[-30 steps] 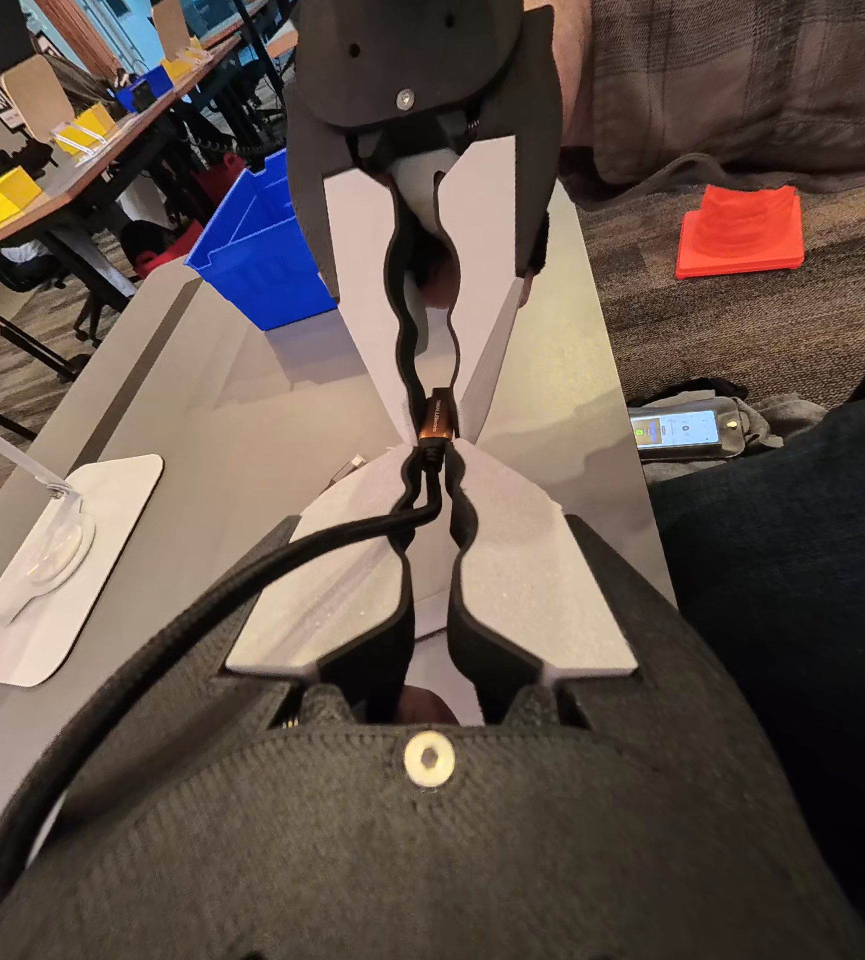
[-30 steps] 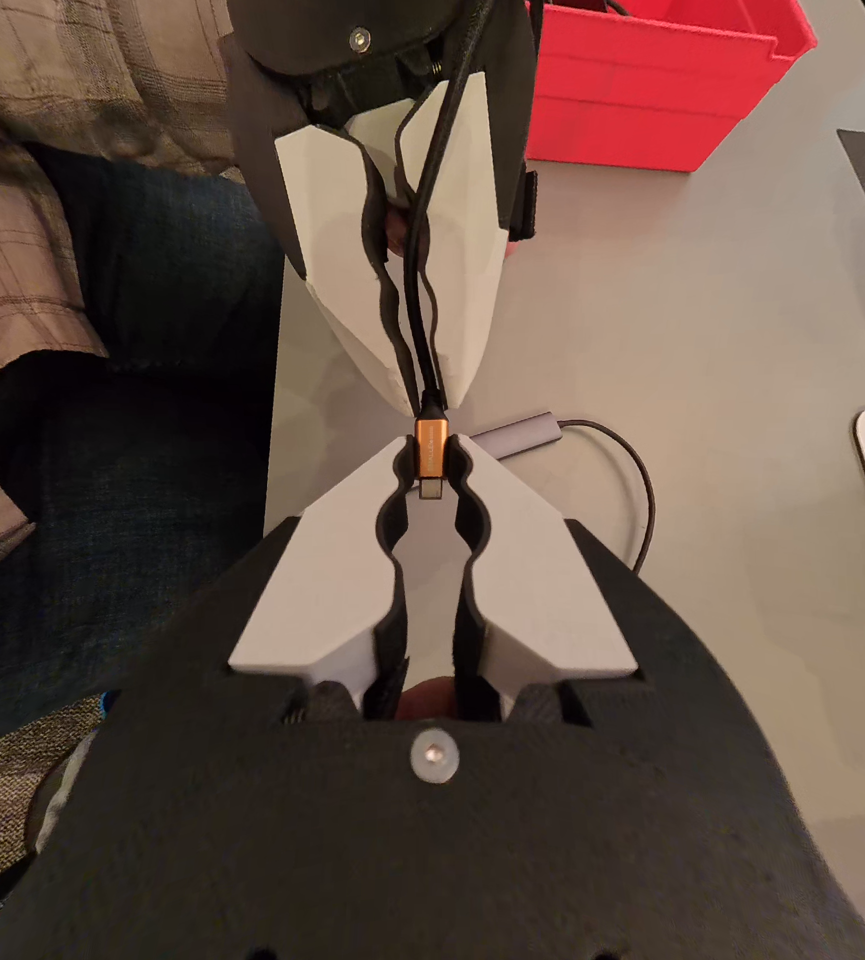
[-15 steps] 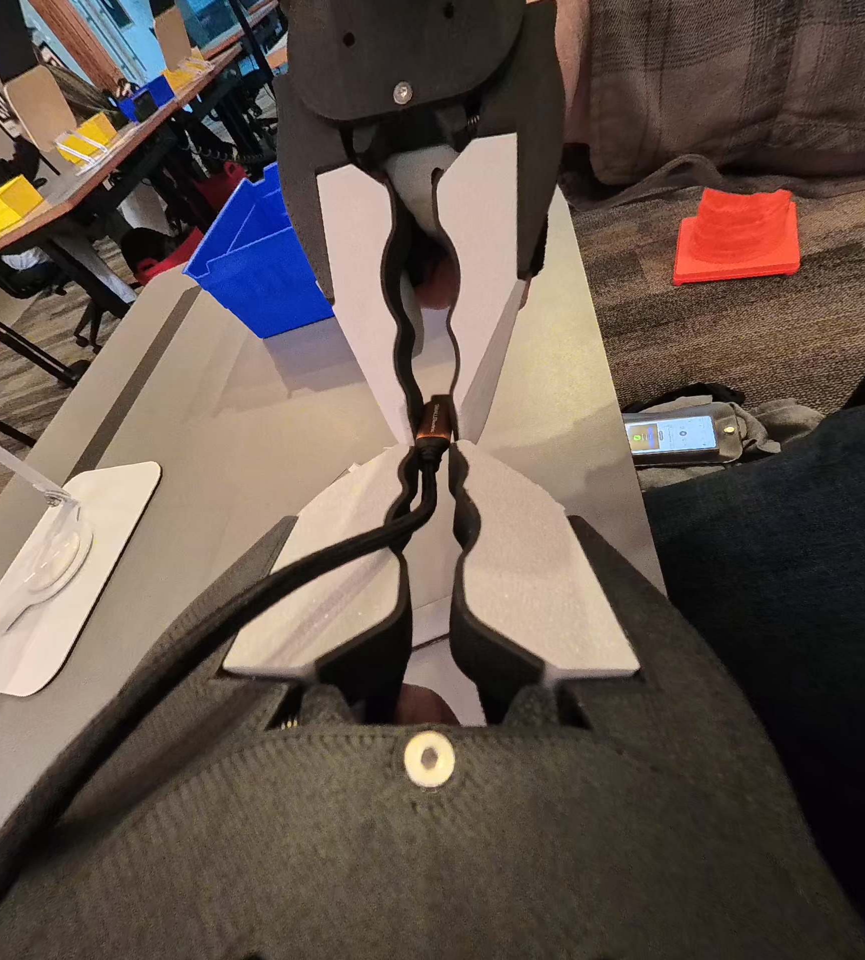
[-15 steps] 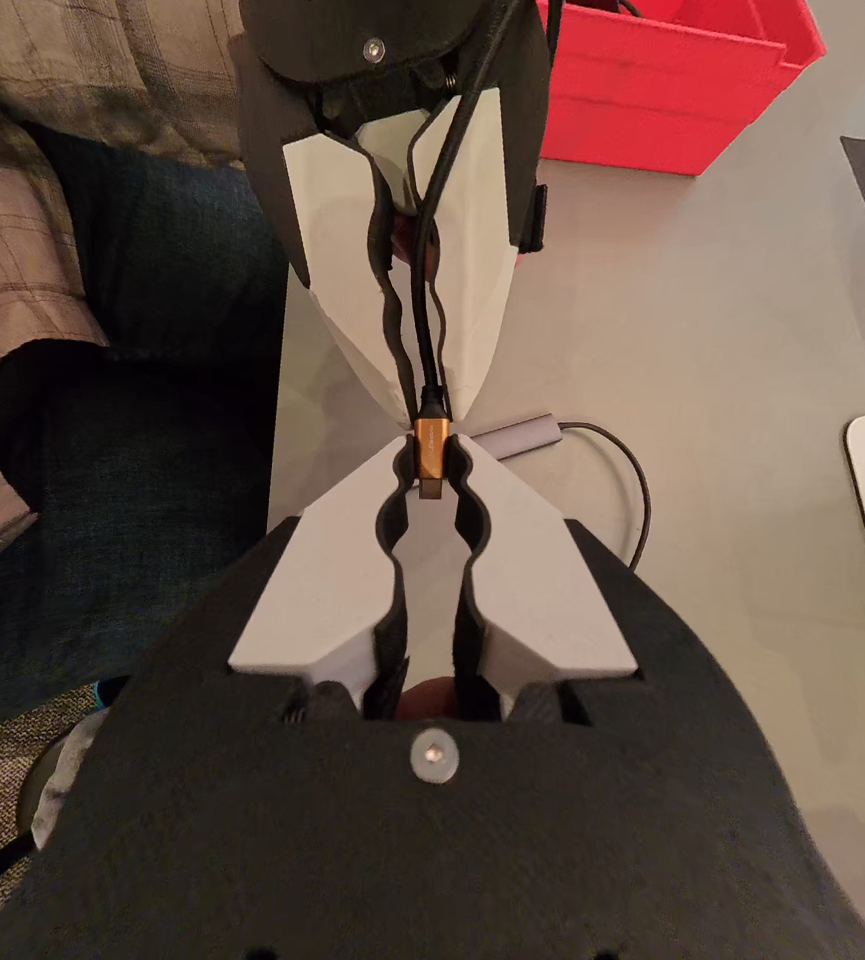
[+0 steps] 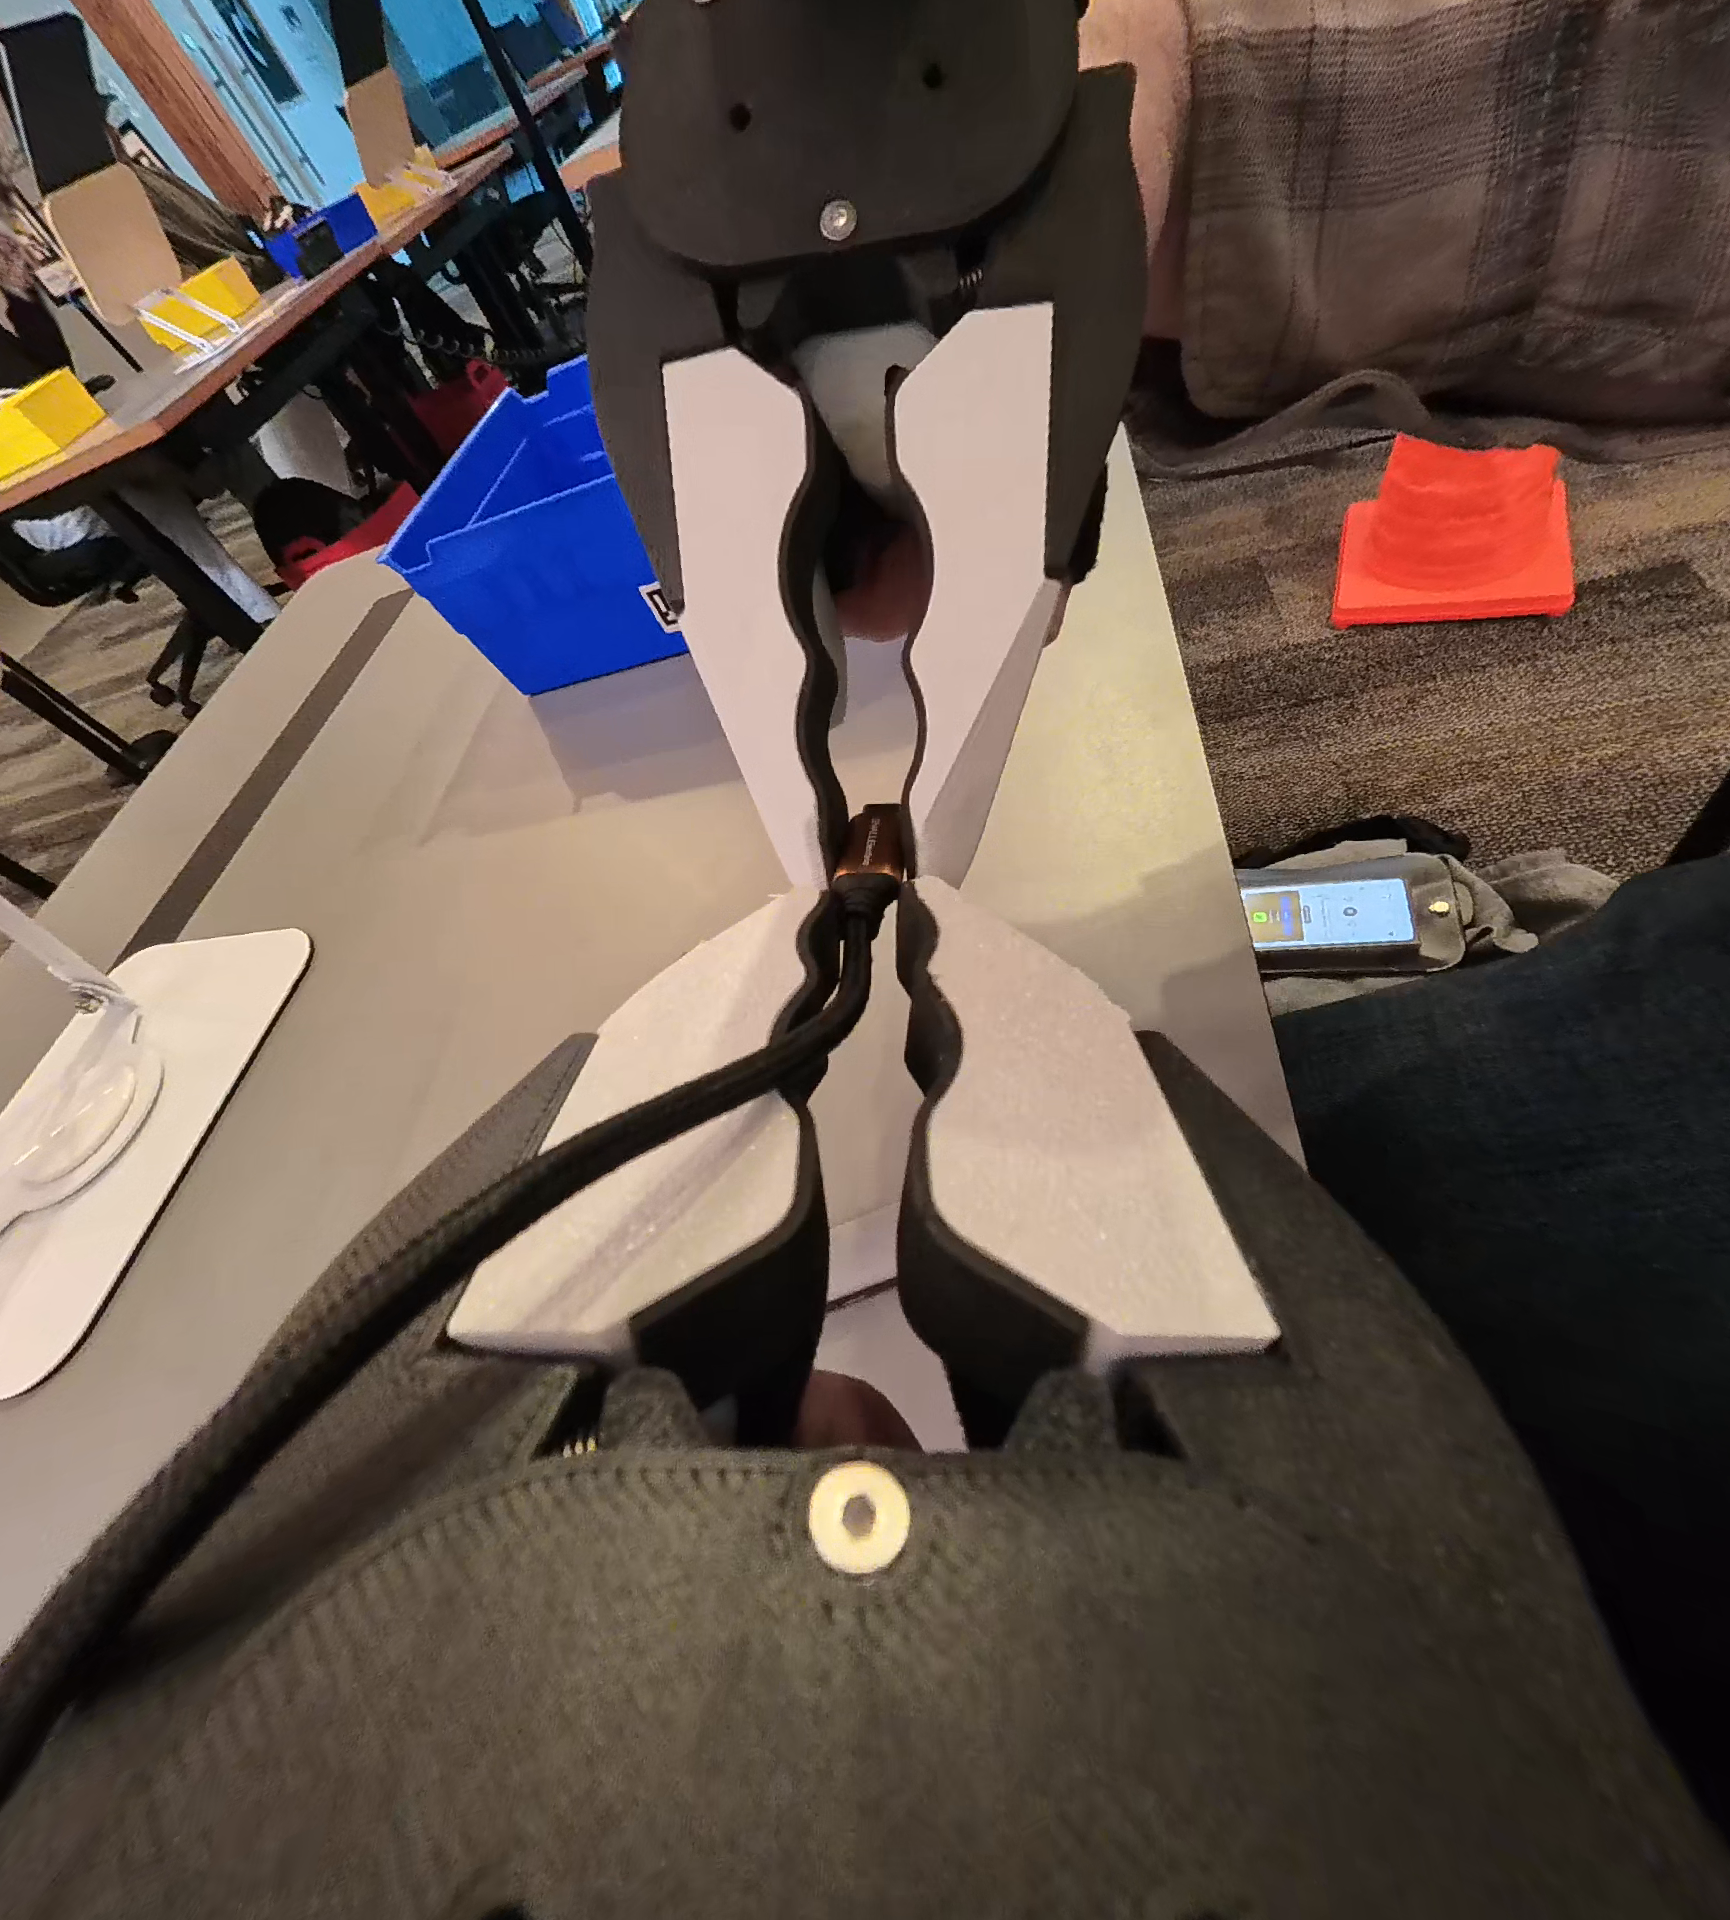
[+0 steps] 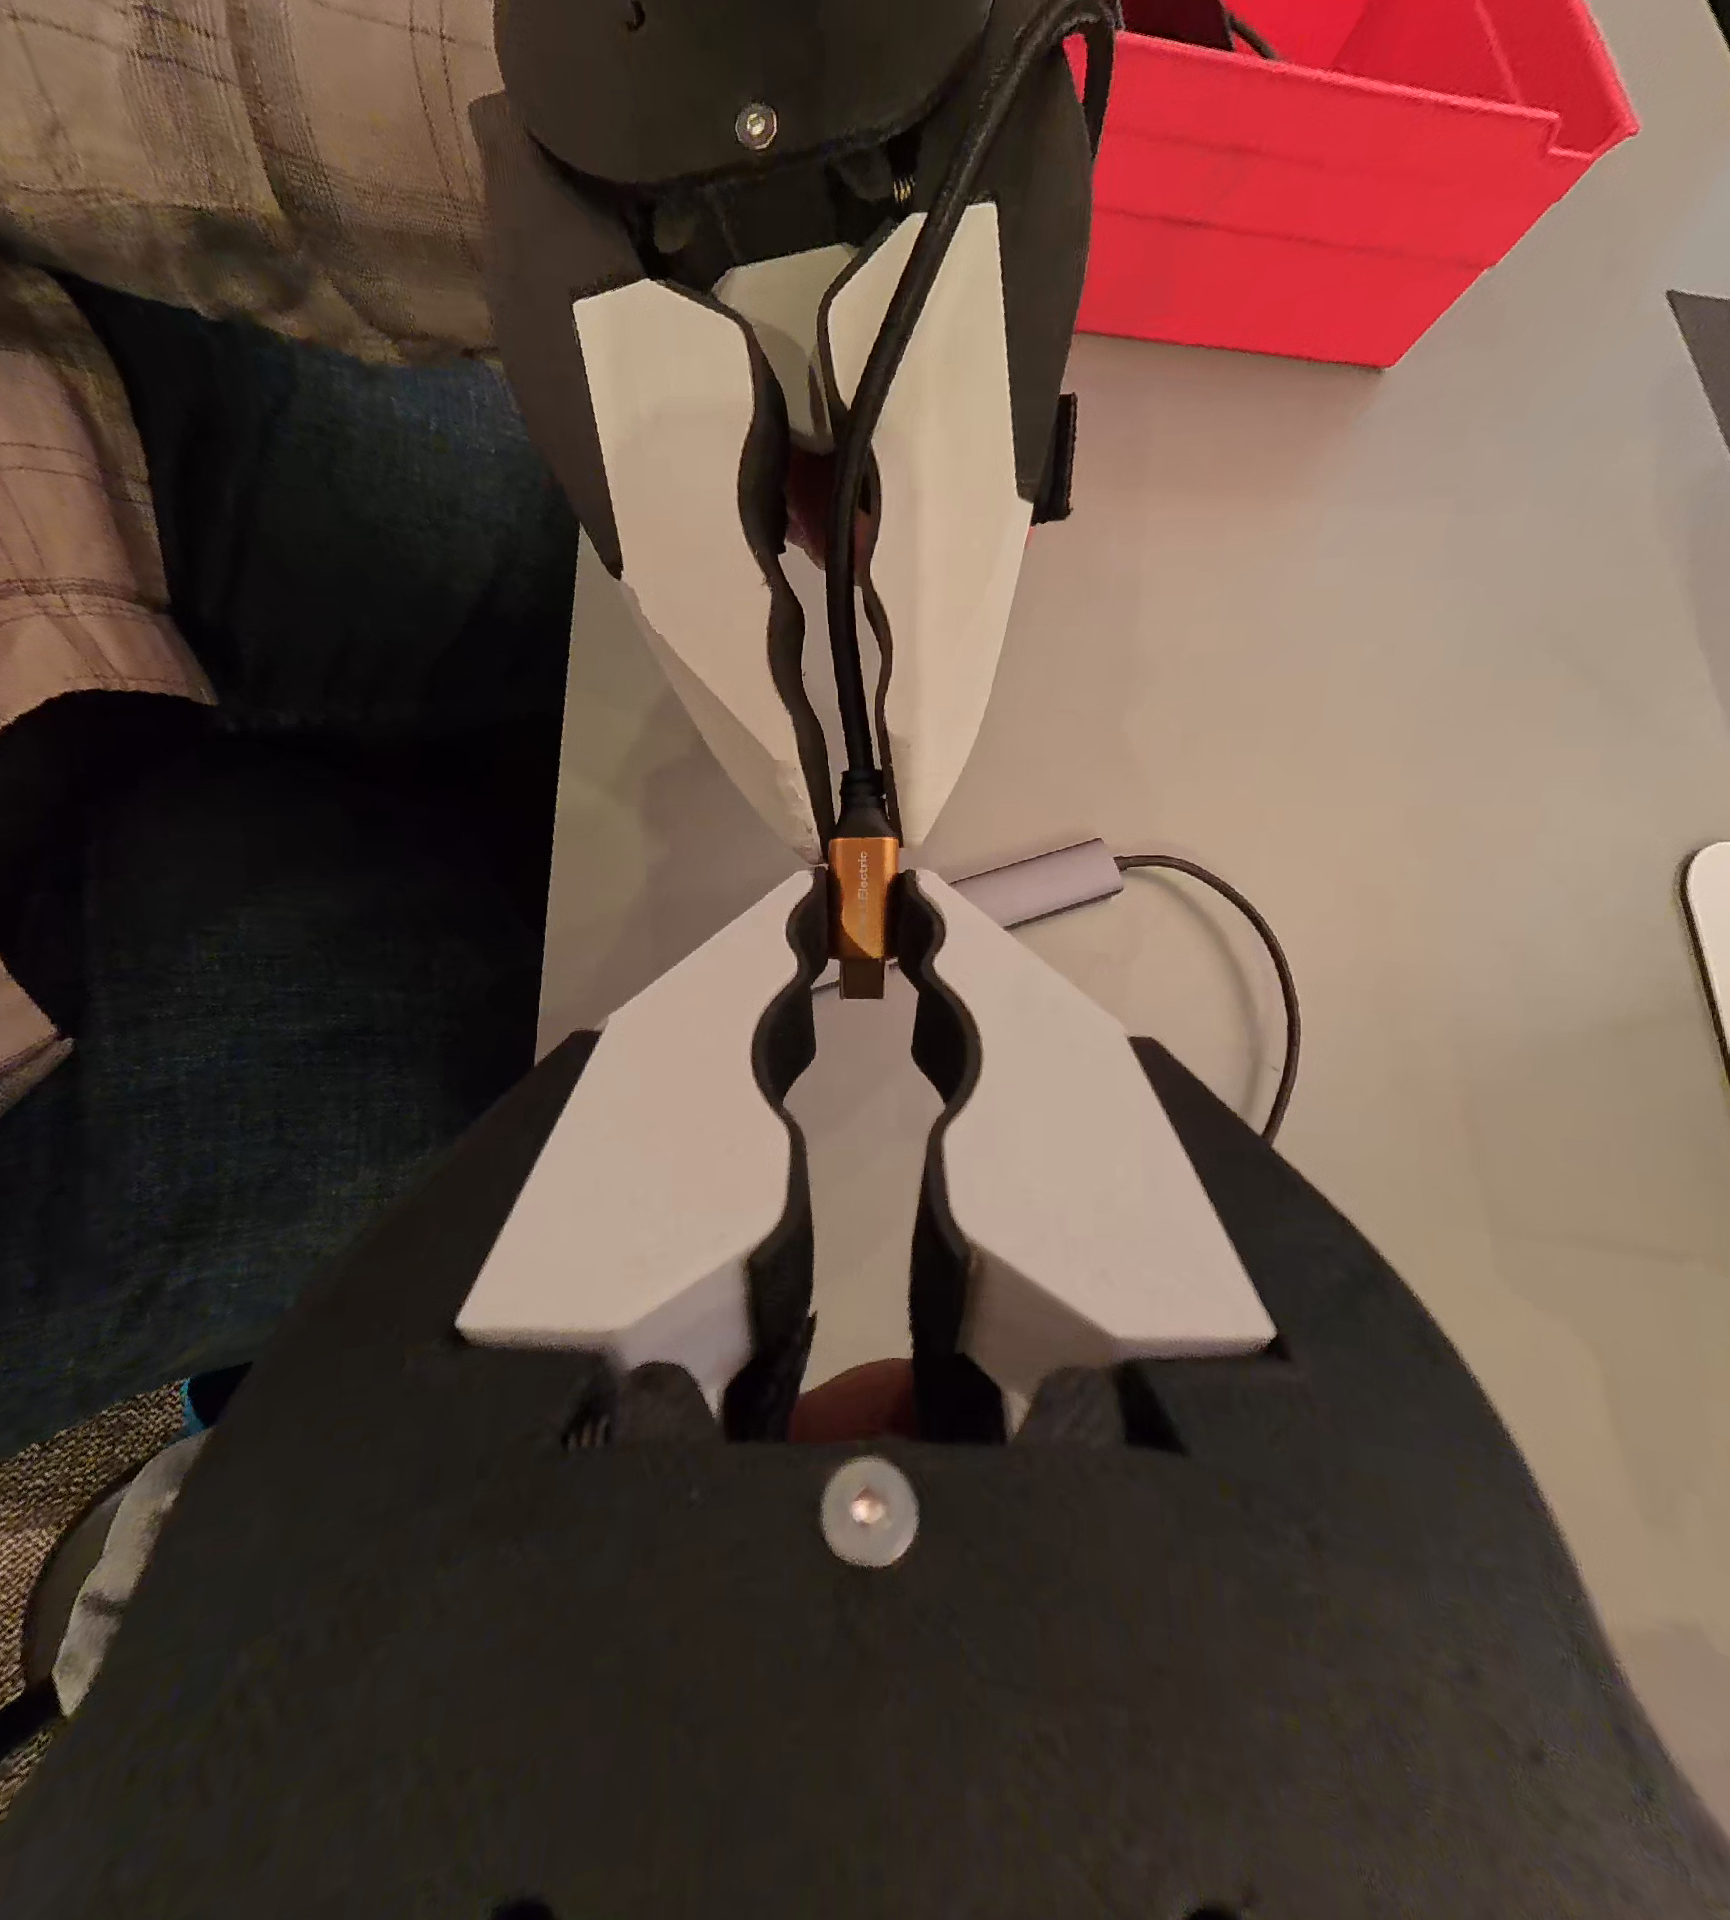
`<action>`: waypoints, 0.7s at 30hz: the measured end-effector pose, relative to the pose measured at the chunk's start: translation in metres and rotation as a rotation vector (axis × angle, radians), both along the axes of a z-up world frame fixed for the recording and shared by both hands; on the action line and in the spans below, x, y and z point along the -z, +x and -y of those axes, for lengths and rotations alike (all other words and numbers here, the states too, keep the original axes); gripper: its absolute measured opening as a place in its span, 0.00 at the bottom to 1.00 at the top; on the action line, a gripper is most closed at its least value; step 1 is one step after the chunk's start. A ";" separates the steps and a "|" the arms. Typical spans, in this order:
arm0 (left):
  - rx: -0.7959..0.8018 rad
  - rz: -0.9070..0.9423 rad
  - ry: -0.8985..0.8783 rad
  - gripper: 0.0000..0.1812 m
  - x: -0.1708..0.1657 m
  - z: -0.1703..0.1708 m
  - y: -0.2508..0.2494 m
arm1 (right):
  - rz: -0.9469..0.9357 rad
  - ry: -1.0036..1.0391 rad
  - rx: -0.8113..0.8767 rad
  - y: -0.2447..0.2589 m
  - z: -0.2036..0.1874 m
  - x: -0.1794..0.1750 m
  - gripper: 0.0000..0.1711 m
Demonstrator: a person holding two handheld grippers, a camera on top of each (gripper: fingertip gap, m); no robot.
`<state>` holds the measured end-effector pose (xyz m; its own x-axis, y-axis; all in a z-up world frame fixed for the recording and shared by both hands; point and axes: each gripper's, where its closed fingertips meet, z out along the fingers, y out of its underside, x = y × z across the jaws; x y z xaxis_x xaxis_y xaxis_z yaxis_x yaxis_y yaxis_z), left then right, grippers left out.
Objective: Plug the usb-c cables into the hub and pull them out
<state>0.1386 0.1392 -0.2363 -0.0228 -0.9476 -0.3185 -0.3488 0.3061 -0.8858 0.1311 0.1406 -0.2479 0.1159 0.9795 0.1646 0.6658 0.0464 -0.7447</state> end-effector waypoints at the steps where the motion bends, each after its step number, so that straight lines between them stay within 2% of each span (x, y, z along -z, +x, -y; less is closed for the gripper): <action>1: 0.000 0.000 -0.002 0.06 0.000 0.001 0.000 | 0.005 -0.001 0.000 0.000 0.000 0.001 0.06; 21: 0.033 0.028 -0.013 0.06 -0.004 0.008 0.004 | 0.033 -0.012 -0.022 0.001 0.007 0.001 0.06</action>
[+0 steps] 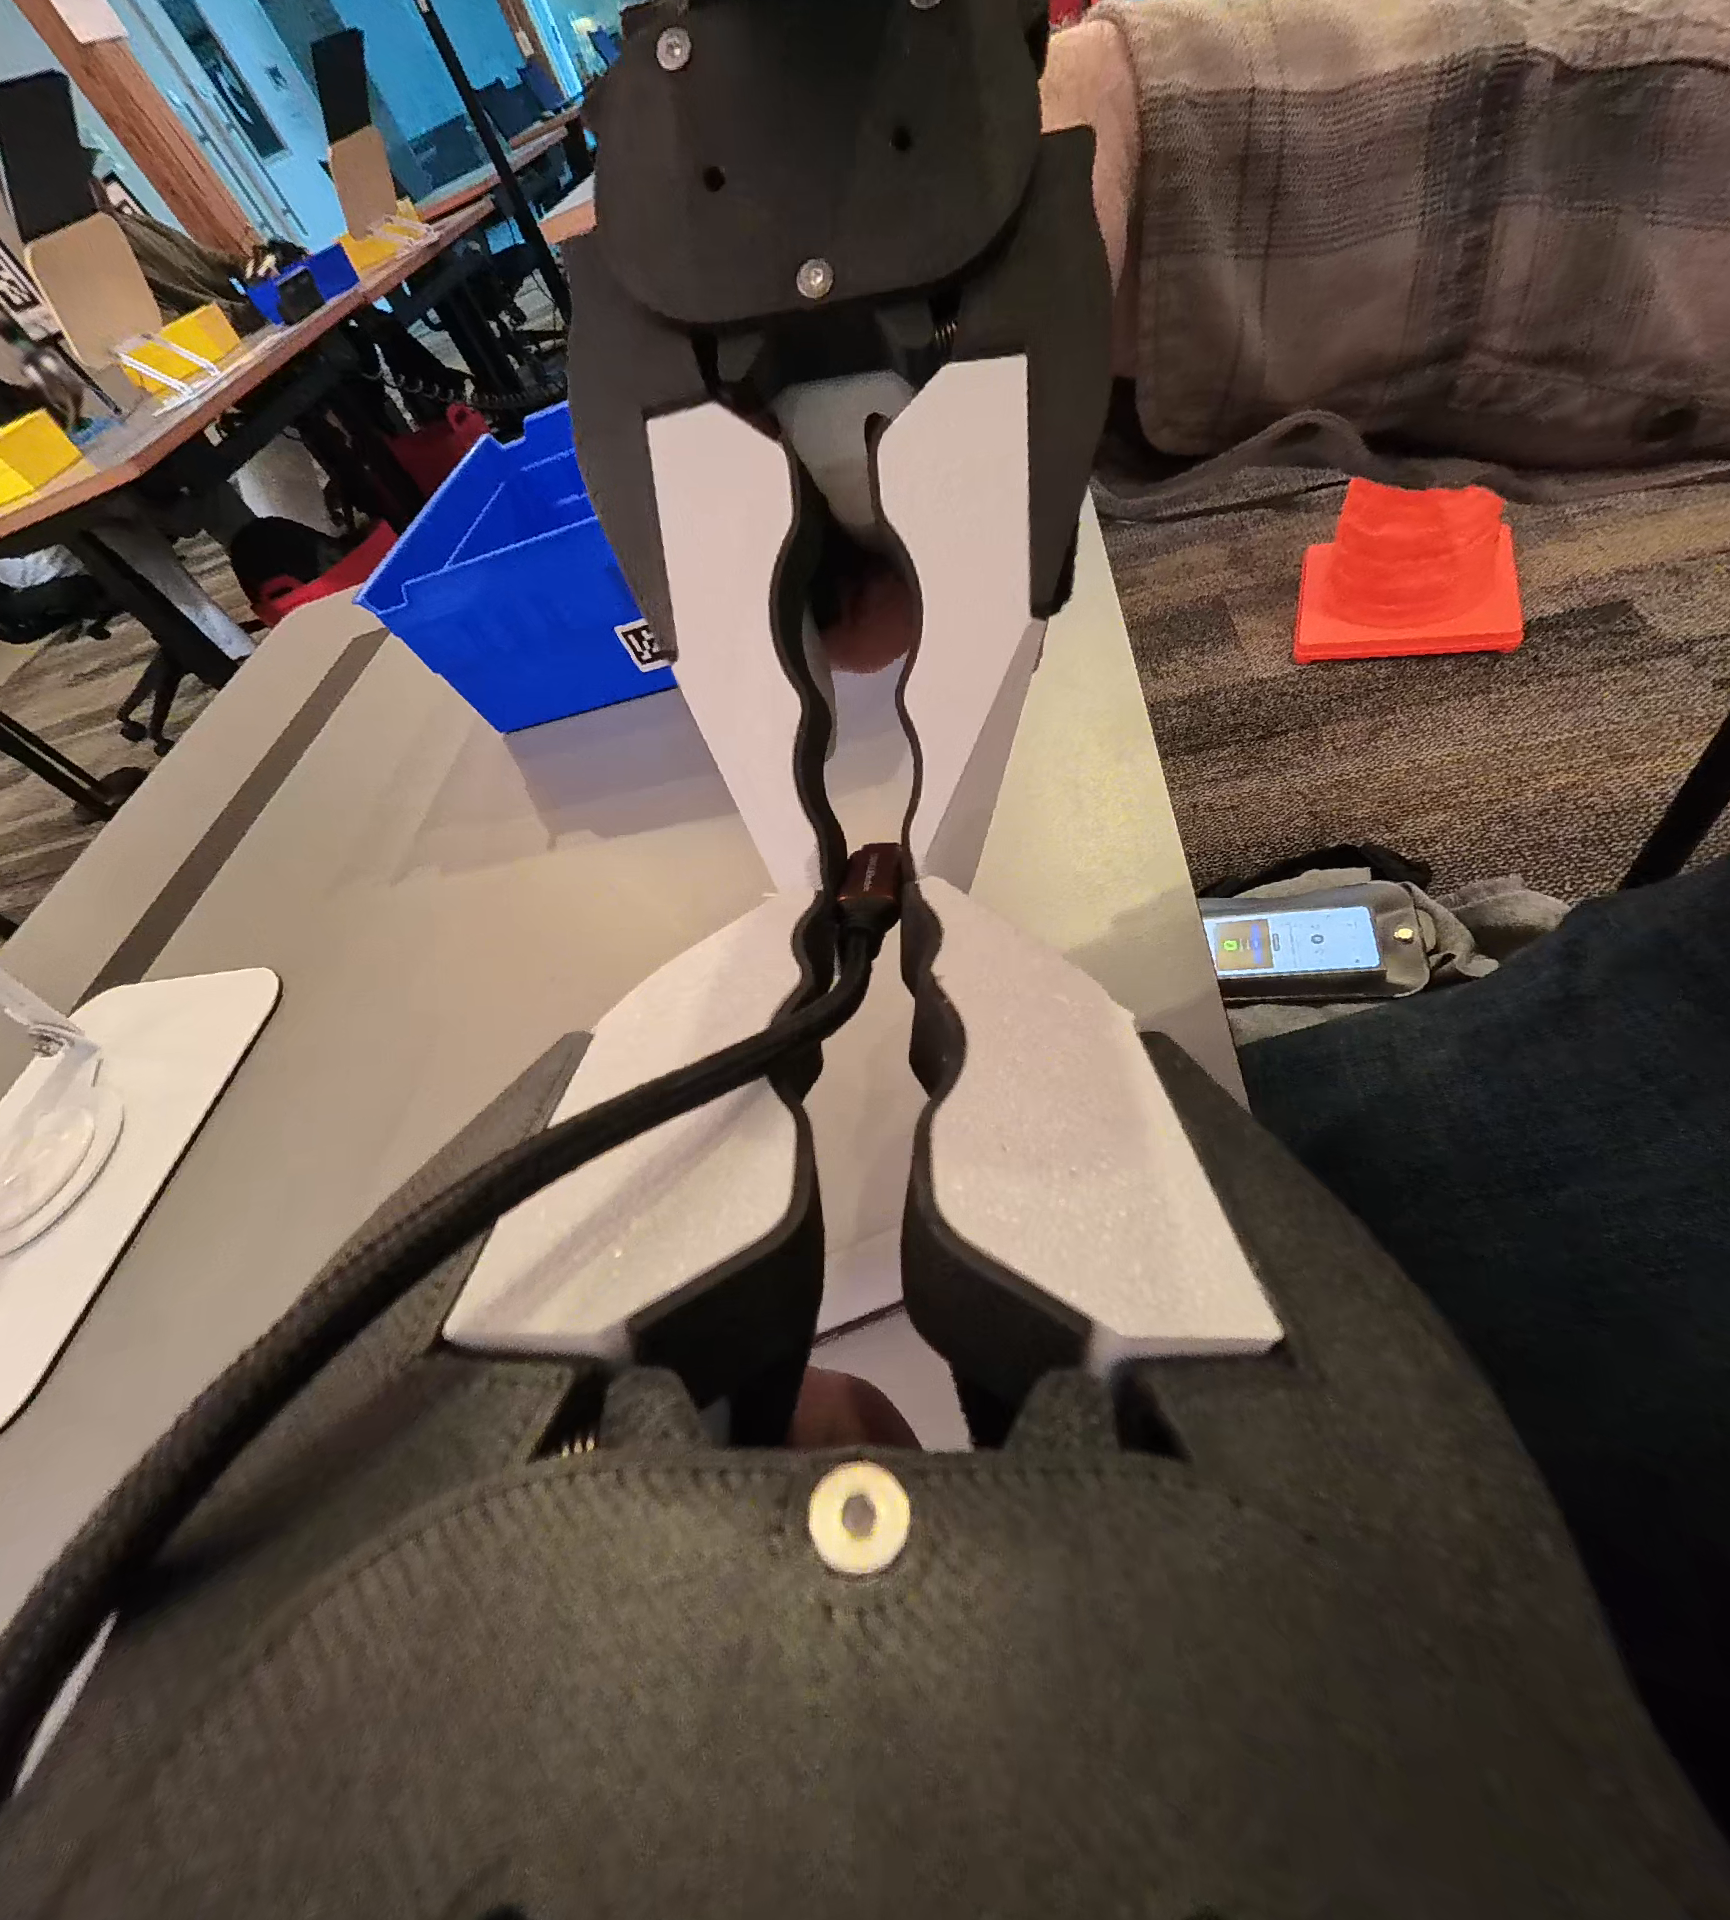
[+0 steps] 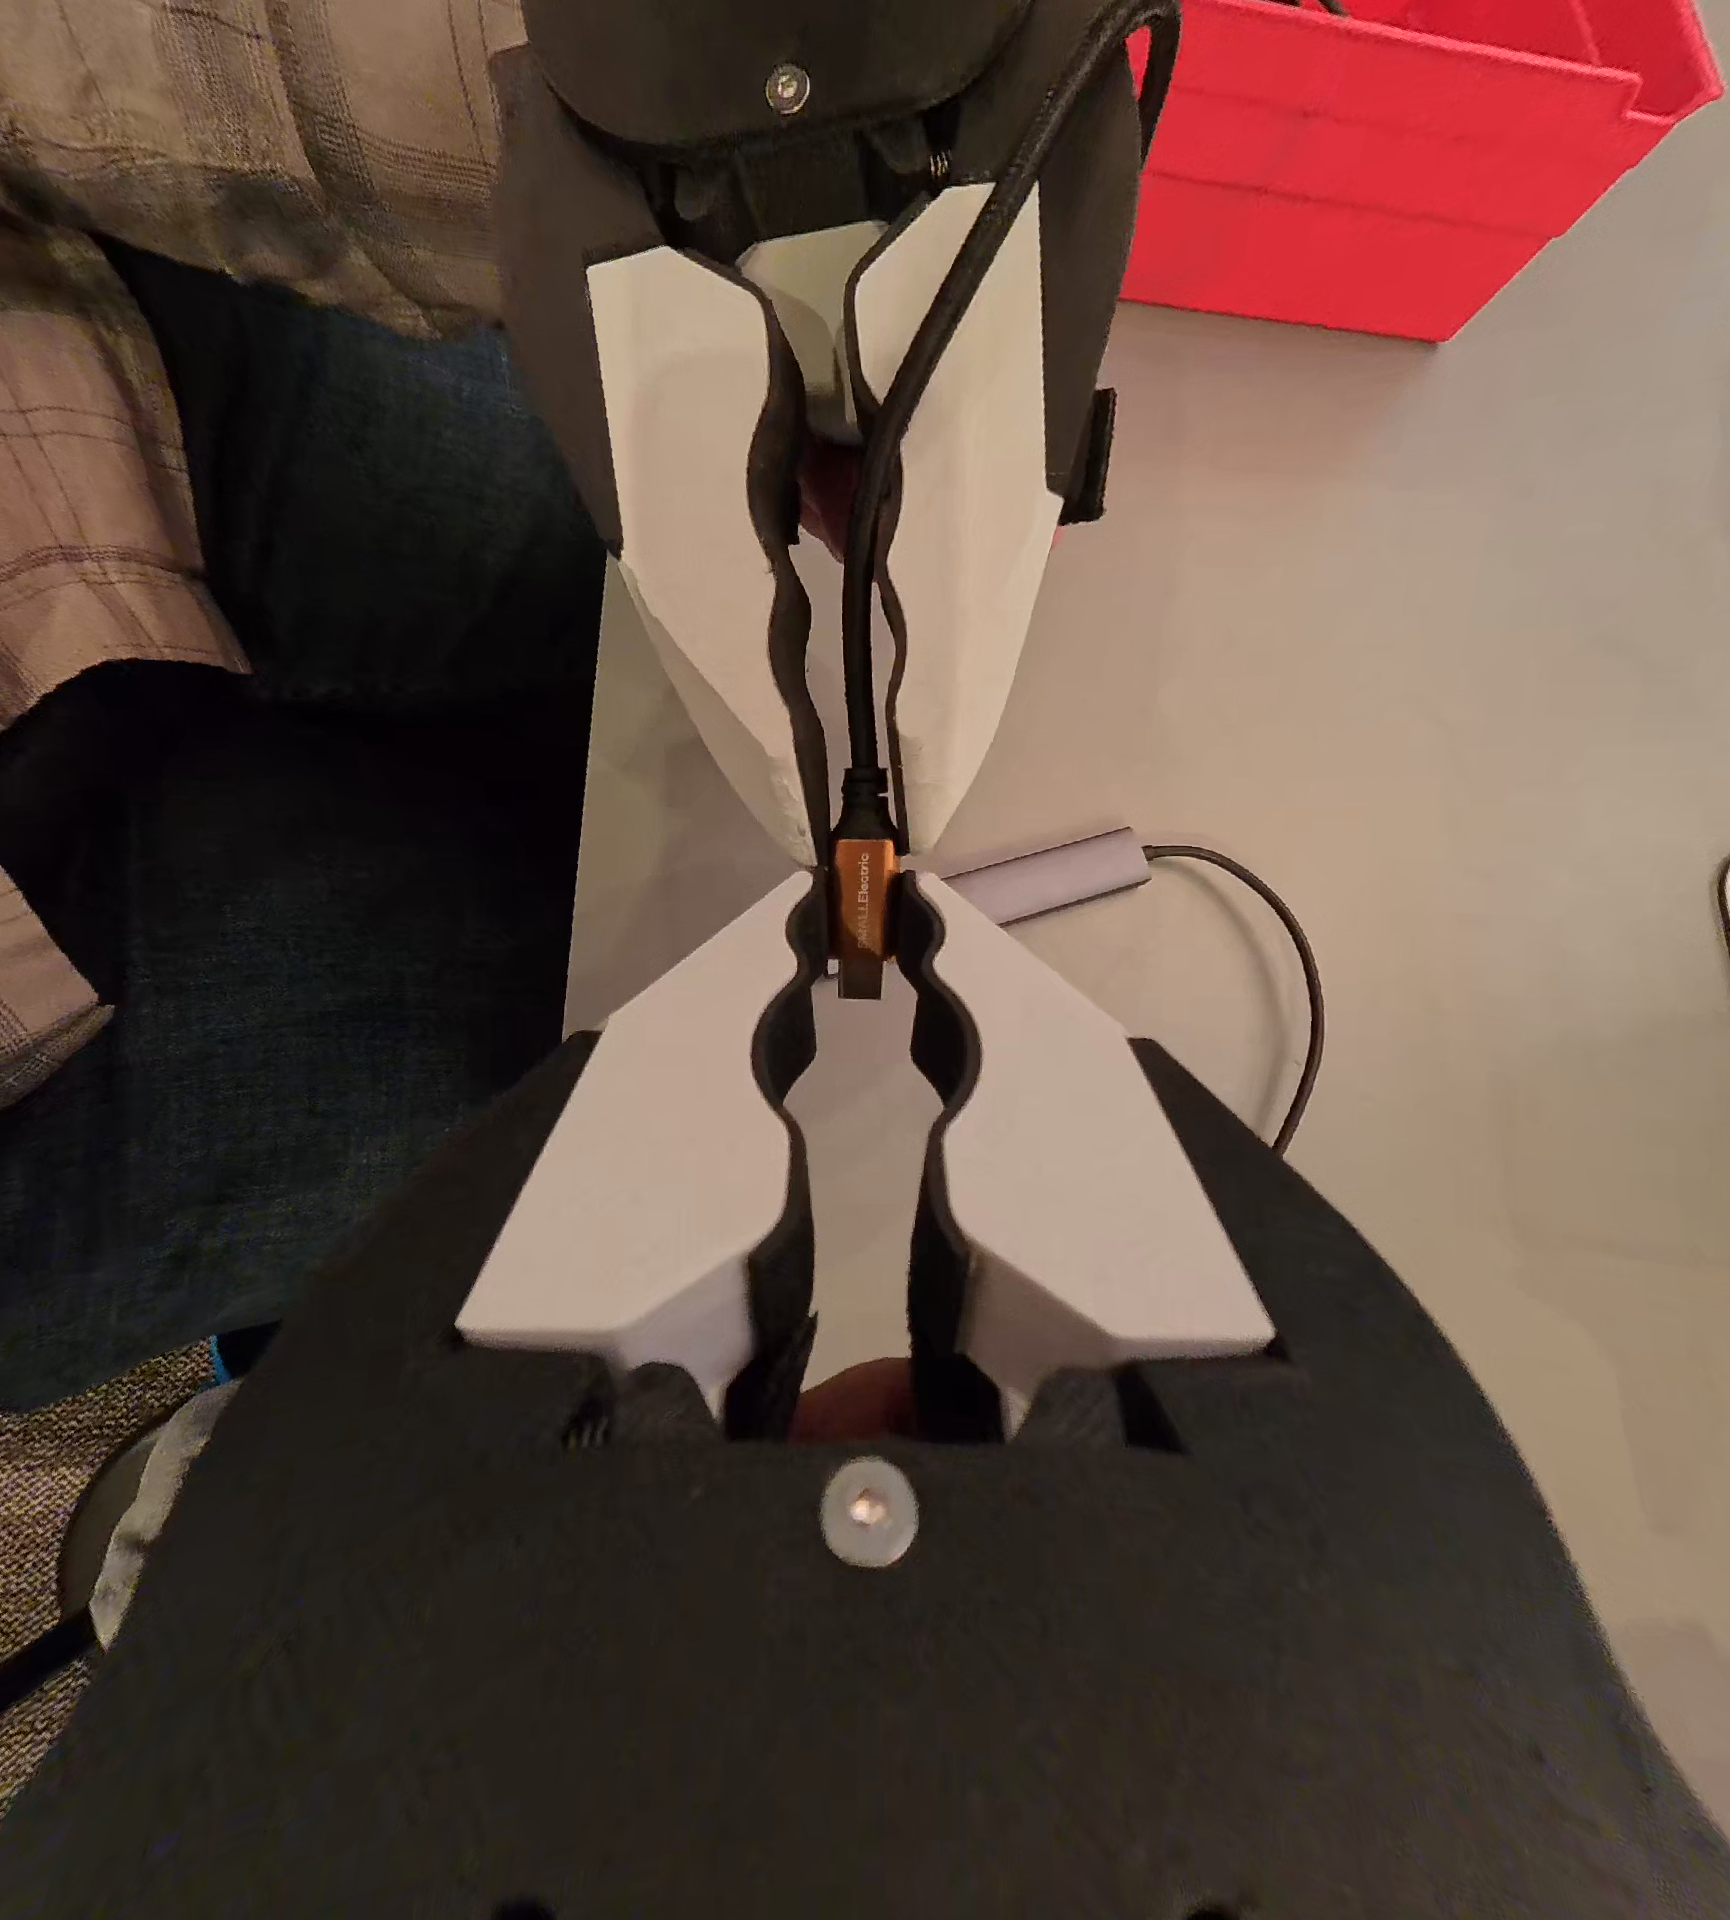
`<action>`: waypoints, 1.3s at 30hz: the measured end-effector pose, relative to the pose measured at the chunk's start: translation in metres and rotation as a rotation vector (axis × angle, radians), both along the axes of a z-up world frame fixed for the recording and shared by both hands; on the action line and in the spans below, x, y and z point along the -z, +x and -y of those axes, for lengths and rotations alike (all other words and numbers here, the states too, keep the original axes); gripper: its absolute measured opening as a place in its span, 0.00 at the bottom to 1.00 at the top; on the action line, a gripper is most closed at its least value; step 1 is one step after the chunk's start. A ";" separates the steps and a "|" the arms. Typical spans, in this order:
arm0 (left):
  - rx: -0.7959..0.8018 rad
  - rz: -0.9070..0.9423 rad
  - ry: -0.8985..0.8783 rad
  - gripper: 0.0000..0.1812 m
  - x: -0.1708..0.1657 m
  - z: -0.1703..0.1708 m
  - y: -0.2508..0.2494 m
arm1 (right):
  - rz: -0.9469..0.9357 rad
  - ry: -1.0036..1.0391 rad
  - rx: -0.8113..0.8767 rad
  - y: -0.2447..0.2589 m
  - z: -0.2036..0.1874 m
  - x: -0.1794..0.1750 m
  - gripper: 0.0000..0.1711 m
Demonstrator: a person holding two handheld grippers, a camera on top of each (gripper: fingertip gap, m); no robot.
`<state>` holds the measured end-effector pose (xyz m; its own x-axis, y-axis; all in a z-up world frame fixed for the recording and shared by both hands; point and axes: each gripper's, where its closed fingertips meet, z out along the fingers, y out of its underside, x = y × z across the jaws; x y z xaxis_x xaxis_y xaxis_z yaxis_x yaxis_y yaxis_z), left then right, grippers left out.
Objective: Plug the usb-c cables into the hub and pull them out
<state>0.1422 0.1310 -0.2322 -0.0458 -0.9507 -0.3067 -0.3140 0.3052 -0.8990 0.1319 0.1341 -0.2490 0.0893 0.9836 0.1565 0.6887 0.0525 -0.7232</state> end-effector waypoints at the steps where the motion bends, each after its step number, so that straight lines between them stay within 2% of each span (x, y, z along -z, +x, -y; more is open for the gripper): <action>1: 0.000 0.003 -0.003 0.06 -0.001 0.000 0.000 | -0.002 0.004 0.002 0.000 -0.001 -0.001 0.06; 10: -0.025 0.034 -0.001 0.06 -0.005 -0.004 -0.002 | -0.026 0.043 0.022 -0.002 -0.006 -0.006 0.07; 16: -0.073 0.079 -0.001 0.06 -0.013 -0.014 -0.010 | -0.033 0.072 0.085 0.004 -0.016 -0.008 0.21; 21: -0.144 0.127 -0.006 0.06 -0.022 -0.028 -0.026 | -0.045 0.111 0.144 0.012 -0.025 -0.010 0.28; 31: -0.245 0.195 -0.009 0.06 -0.030 -0.046 -0.059 | 0.181 0.137 0.116 0.004 -0.028 0.051 0.43; 36: -0.254 0.220 -0.014 0.06 -0.031 -0.047 -0.068 | 0.253 0.102 0.078 -0.008 -0.024 0.080 0.60; 39: -0.253 0.235 -0.019 0.06 -0.032 -0.048 -0.071 | 0.252 0.094 0.066 -0.013 -0.027 0.089 0.66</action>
